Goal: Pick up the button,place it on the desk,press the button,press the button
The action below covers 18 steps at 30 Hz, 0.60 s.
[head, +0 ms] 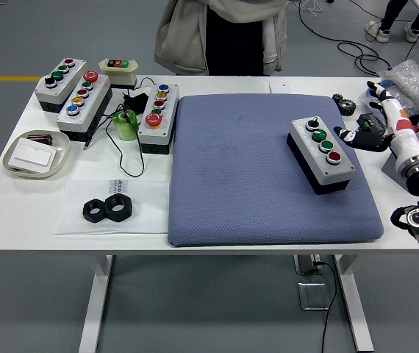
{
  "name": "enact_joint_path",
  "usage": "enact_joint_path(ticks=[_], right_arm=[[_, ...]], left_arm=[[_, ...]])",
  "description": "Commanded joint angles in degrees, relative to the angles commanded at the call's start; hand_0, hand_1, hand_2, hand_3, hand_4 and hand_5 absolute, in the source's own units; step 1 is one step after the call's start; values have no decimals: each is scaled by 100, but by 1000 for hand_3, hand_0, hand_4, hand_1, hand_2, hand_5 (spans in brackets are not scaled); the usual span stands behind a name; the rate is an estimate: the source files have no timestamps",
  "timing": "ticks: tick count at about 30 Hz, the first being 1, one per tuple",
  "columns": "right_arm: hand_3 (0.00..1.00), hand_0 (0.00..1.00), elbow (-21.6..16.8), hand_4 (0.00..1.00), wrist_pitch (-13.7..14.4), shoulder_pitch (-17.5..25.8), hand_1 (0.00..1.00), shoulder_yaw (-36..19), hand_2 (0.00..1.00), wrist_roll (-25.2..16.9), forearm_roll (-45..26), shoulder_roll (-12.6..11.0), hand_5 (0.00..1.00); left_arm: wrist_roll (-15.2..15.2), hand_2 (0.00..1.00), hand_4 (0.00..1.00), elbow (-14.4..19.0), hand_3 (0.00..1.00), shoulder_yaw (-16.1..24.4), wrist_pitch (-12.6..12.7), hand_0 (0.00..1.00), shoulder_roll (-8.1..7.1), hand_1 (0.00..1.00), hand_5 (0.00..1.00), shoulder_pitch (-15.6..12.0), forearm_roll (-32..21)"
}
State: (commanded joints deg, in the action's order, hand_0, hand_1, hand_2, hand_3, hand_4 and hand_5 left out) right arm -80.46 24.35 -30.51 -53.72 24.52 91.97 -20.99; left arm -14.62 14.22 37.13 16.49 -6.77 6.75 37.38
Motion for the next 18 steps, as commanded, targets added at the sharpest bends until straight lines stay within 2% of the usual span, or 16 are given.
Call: enact_joint_path(ticks=[6,10,12,15,18], right_arm=[[998,998,233,890,4,-57,935,215,998,114,907,284,159],[998,998,554,913,115,-81,938,364,998,123,869,533,175],[998,998,613,913,141,-83,938,386,998,124,846,569,175],[998,998,914,917,320,-116,934,496,998,147,790,737,177],[998,998,1131,917,364,-162,934,557,998,98,616,834,177]], left_arm=[[-3,741,680,2,782,-5,1,680,0,648,998,3,-9],[-10,740,681,6,783,-4,-3,680,0,647,998,2,4],[-11,740,681,6,783,-5,-3,680,0,647,998,2,5],[-17,739,677,7,782,10,-6,681,-1,647,998,-4,28],[-24,739,677,10,782,20,-8,681,0,647,998,-10,47]])
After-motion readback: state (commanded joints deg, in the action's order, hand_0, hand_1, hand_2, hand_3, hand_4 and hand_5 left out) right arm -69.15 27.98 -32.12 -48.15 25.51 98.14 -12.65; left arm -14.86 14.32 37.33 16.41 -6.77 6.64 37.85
